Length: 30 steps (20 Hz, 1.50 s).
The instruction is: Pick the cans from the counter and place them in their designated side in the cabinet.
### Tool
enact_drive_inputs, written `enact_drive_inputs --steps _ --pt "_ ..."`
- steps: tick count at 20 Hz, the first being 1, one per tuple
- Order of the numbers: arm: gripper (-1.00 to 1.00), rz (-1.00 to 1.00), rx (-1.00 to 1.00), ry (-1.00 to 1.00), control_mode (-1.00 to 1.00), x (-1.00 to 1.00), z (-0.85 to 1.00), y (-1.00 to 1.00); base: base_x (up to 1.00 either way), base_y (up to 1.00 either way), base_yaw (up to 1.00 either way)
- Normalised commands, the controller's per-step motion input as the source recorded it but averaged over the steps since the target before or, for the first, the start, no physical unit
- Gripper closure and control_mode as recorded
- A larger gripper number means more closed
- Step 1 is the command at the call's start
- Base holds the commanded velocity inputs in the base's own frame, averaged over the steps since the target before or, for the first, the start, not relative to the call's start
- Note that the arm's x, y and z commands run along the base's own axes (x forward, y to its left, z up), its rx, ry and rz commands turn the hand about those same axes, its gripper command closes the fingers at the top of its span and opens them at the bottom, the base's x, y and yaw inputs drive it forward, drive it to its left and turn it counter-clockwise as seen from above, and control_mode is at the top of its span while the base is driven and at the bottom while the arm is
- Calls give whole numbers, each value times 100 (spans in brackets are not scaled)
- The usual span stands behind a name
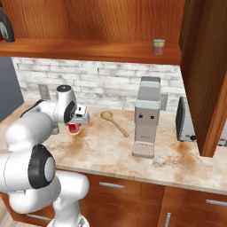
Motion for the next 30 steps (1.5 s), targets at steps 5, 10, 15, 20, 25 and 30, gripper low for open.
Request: enact_drive_inputs --steps 5,10,15,20,25,30 --pt "100 0 0 -3 -100 -24 35 -16 0 0 0" --pt "100 0 0 -3 -100 -31 33 -18 0 0 0" --pt "100 0 0 -1 -100 -35 31 -19 0 0 0" --pt "100 0 0 -2 -100 -39 31 -23 0 0 0" --pt "100 0 0 -5 -100 -34 32 -22 0 0 0" --pt "100 0 0 -7 -100 -23 36 -17 0 0 0"
